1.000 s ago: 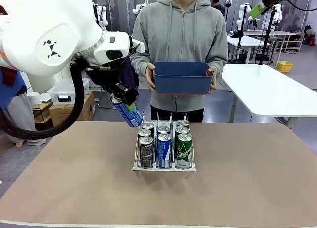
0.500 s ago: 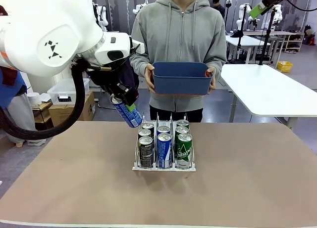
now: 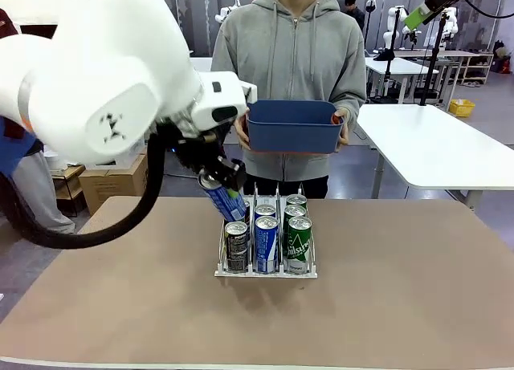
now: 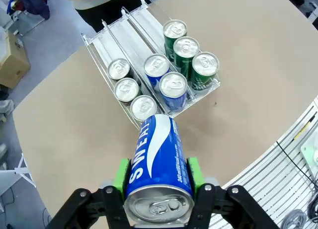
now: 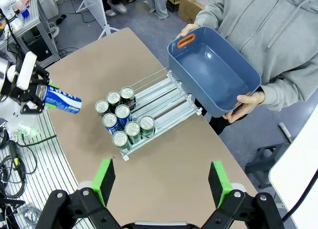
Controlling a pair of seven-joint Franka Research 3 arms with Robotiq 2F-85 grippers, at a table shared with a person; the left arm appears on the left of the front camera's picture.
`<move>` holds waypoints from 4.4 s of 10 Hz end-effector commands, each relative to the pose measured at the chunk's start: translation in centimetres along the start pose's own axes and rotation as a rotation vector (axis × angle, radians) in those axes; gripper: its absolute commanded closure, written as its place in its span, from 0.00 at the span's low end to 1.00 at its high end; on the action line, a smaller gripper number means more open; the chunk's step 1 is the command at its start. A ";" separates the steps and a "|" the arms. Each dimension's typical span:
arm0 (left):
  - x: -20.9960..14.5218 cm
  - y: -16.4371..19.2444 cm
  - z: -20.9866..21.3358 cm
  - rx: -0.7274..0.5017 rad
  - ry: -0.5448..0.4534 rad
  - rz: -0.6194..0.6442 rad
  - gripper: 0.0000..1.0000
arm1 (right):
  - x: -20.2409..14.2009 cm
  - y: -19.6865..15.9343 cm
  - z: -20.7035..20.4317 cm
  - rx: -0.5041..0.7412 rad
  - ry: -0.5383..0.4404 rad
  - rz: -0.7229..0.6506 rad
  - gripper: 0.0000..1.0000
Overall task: Fill the beverage cans into the dispenser.
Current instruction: Place the picked Ionic drink in the line of the Automatic Can Dispenser with the same cans.
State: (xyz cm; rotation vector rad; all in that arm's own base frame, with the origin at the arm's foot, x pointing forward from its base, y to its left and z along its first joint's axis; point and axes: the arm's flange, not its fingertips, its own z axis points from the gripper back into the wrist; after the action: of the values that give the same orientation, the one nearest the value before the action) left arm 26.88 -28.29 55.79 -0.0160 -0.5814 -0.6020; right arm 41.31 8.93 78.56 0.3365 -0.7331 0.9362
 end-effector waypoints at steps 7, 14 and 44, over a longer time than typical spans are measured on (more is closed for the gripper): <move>-3.9 -5.1 -3.2 -0.063 -0.028 -0.175 0.43 | -0.2 0.2 0.0 0.003 0.005 0.005 0.00; -3.9 -6.5 -6.4 -0.082 0.004 -0.192 0.43 | -0.2 0.2 0.0 0.003 0.005 0.005 0.00; 2.5 -3.0 -21.9 -0.010 0.090 0.010 0.43 | -0.2 0.2 0.0 0.003 0.005 0.005 0.00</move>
State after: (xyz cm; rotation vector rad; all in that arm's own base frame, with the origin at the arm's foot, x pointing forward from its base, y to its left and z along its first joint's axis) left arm 38.25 -36.38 38.14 0.0097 -0.4718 -0.5972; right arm 41.31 8.90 78.57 0.3355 -0.7332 0.9352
